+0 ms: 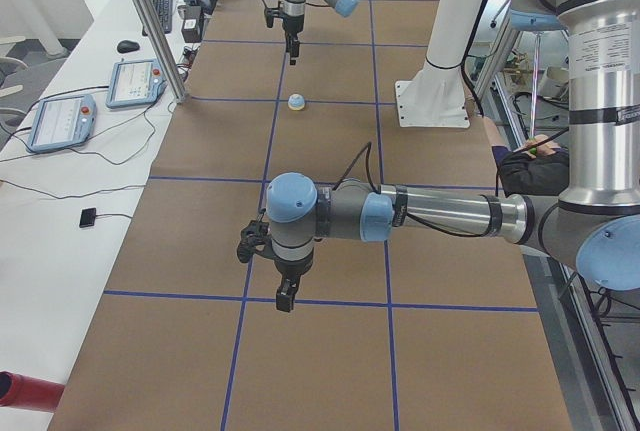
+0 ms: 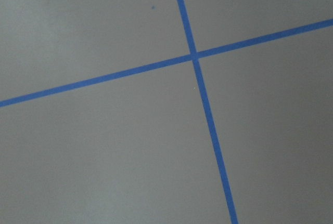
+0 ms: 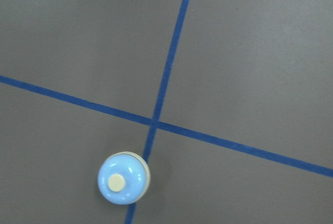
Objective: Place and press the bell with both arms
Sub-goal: 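Press down on the bell's top button with the right gripper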
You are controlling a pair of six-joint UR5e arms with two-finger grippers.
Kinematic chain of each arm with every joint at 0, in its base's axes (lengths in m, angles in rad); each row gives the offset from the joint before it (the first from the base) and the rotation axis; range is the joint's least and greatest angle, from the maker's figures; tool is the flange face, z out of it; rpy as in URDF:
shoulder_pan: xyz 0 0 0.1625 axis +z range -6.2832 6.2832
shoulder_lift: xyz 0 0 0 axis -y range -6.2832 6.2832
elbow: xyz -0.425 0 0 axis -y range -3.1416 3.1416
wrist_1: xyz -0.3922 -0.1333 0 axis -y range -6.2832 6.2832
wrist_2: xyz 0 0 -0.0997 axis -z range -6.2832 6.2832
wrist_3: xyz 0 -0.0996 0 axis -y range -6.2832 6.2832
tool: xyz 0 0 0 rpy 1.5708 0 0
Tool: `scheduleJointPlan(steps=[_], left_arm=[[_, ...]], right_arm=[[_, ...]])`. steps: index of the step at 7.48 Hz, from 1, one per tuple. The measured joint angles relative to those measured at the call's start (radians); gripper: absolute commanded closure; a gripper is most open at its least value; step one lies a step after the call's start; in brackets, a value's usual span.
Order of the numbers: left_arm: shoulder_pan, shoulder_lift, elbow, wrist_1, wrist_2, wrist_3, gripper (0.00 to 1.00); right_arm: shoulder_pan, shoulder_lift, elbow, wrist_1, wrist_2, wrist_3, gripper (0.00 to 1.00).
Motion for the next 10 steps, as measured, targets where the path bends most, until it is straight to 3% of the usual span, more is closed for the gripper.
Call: scheduleJointPlan(steps=[1,4,10], left_arm=[[-0.005,0.017,-0.016,0.0,-0.001,0.001,0.0],[-0.007,0.027,-0.028,0.0,-0.002,0.0,0.0],[-0.007,0.03,-0.027,0.0,-0.032,0.0,0.0]], right_arm=[[-0.03,0.058,-0.083,0.003,-0.019,0.028,1.0],[-0.076,0.099,-0.213,0.038,-0.037,0.044,1.0],[-0.093,0.083,-0.256,0.045,-0.077,0.042,1.0]])
